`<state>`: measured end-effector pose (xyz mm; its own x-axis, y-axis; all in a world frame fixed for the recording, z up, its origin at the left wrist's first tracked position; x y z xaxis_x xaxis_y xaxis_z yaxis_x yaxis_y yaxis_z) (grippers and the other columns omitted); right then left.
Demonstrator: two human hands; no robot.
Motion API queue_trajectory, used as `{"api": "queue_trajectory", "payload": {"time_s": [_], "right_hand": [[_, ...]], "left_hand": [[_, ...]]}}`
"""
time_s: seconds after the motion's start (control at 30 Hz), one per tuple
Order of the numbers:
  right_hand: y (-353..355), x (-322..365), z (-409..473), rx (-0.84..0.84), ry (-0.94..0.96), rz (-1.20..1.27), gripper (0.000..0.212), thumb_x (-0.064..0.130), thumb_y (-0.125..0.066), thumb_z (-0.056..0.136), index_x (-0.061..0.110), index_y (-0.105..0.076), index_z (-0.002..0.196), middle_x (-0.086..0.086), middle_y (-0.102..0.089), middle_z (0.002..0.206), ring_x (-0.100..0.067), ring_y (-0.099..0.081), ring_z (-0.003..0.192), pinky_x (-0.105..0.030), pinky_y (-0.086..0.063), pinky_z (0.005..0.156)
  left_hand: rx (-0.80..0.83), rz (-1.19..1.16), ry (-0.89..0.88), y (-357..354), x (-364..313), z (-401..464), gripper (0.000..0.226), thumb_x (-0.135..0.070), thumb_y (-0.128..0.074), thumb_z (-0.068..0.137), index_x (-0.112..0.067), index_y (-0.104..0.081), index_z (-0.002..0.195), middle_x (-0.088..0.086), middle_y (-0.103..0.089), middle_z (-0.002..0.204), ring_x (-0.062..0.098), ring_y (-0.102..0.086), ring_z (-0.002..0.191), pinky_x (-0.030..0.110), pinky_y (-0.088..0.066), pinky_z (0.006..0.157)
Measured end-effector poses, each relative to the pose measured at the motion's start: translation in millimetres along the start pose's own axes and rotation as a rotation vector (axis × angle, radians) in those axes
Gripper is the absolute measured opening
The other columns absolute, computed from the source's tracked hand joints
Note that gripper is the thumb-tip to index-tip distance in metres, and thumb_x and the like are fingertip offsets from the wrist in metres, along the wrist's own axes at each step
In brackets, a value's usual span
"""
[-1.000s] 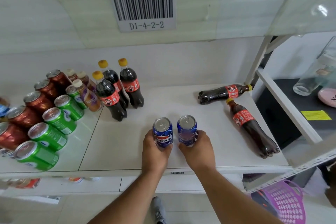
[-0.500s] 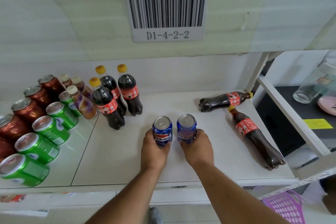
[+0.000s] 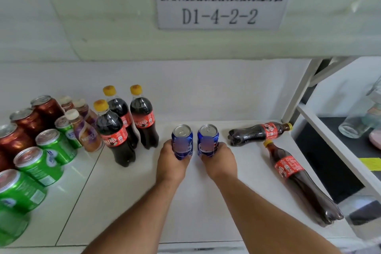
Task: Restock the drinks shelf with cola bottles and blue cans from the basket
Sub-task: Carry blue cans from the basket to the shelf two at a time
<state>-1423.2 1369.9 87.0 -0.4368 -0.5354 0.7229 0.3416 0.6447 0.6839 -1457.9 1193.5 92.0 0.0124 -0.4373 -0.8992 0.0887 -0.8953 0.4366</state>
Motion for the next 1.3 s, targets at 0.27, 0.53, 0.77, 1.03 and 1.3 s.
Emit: {"api": "queue_trajectory", "payload": {"time_s": [0.27, 0.53, 0.77, 1.03, 1.3], "right_hand": [[-1, 10, 26, 0.004, -0.021, -0.027, 0.035, 0.052, -0.072, 0.076, 0.021, -0.068, 0.093, 0.004, -0.073, 0.081, -0.019, -0.07, 0.071, -0.027, -0.054, 0.061], [13, 14, 11, 0.08, -0.034, -0.042, 0.036, 0.038, -0.077, 0.08, 0.015, -0.062, 0.104, -0.004, -0.071, 0.095, -0.025, -0.07, 0.083, -0.037, -0.06, 0.071], [30, 8, -29, 0.188, -0.052, -0.148, 0.063, 0.036, -0.072, 0.094, 0.01, -0.047, 0.145, -0.01, -0.061, 0.14, -0.03, -0.061, 0.125, -0.036, -0.054, 0.098], [37, 33, -71, 0.312, 0.102, -0.186, 0.075, 0.048, -0.067, 0.097, 0.015, -0.038, 0.158, -0.004, -0.053, 0.155, -0.024, -0.055, 0.136, -0.032, -0.047, 0.104], [19, 56, -126, 0.445, 0.441, -0.572, 0.082, 0.067, -0.044, 0.101, 0.024, -0.019, 0.167, 0.0, -0.017, 0.174, -0.026, -0.011, 0.161, -0.043, -0.017, 0.13]], "left_hand": [[0.016, 0.03, -0.009, -9, 1, 26, 0.063, -0.028, -0.093, 0.072, -0.025, -0.059, 0.125, -0.01, -0.074, 0.108, 0.009, -0.071, 0.093, 0.026, -0.056, 0.08], [0.083, 0.091, 0.044, -6, 0, 25, 0.071, -0.018, -0.091, 0.075, -0.014, -0.053, 0.135, 0.001, -0.069, 0.124, 0.016, -0.065, 0.1, 0.026, -0.047, 0.083], [0.169, 0.245, 0.156, 23, 0, -18, 0.085, -0.028, -0.079, 0.088, -0.016, -0.034, 0.159, 0.009, -0.047, 0.157, 0.021, -0.052, 0.139, 0.03, -0.043, 0.11], [0.254, 0.364, 0.168, 65, -14, -70, 0.08, -0.035, -0.074, 0.094, -0.023, -0.032, 0.161, 0.001, -0.038, 0.165, 0.019, -0.044, 0.146, 0.031, -0.04, 0.113], [0.359, 0.87, -0.011, 126, -22, -114, 0.08, -0.059, -0.055, 0.099, -0.028, -0.021, 0.165, 0.001, -0.009, 0.175, 0.024, -0.014, 0.16, 0.043, -0.025, 0.127]]}}
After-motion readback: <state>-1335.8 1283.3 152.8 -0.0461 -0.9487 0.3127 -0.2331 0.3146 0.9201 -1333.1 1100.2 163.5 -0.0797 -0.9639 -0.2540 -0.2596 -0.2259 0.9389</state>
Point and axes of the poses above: each hand's wrist, its own z-axis towards the middle knuckle, its own y-axis out of the back of the hand, x = y × z, the point moved 5 cm from there along z, towards the middle knuckle
